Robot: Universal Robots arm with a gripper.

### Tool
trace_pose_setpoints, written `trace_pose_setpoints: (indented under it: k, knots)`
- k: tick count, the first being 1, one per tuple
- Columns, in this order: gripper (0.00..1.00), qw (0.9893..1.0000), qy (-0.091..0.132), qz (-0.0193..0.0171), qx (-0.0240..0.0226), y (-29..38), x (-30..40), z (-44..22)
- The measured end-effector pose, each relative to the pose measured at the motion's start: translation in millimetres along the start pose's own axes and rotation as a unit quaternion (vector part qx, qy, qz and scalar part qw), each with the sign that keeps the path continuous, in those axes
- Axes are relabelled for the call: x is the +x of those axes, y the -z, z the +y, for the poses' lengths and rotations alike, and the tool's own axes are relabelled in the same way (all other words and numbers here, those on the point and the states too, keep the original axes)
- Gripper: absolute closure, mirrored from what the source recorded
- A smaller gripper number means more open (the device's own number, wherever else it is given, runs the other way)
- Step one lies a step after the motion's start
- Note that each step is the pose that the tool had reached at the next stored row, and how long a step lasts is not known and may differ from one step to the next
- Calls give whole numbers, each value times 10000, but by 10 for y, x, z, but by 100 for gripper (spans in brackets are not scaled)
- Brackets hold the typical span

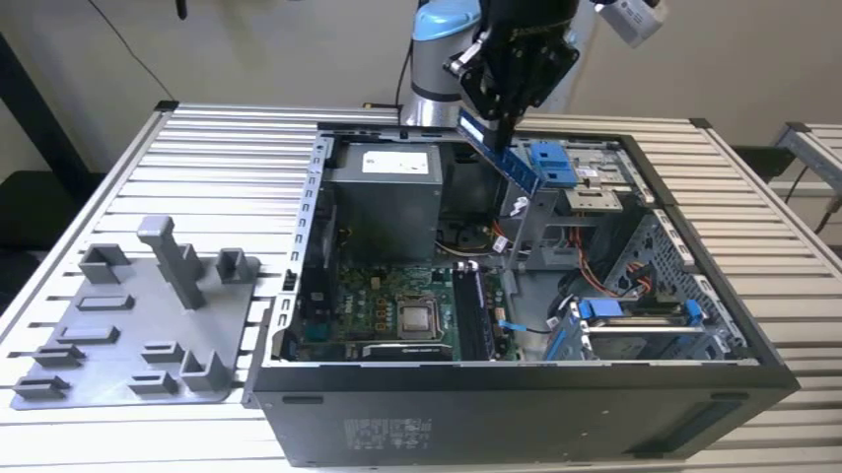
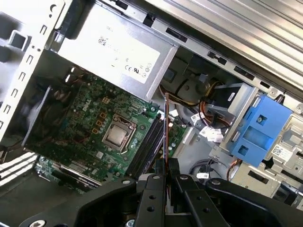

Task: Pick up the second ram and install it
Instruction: 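Insert the second ram into the second slot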

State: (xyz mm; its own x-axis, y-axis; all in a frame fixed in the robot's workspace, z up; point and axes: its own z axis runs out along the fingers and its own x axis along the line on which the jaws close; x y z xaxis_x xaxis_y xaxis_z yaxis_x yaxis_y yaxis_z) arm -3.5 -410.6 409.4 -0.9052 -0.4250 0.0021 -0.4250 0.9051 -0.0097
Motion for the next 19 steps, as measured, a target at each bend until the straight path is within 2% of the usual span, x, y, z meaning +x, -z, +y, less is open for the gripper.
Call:
trace_pose_setpoints:
  k: [5,10,15,19]
  knots:
    - [86,9996,-288,3,0,-10,2,-4]
    - [86,9984,-566,5,-1,-18,4,-8]
    - [86,9965,-837,8,-2,-26,6,-12]
    - [86,9944,-1061,10,-2,-33,8,-17]
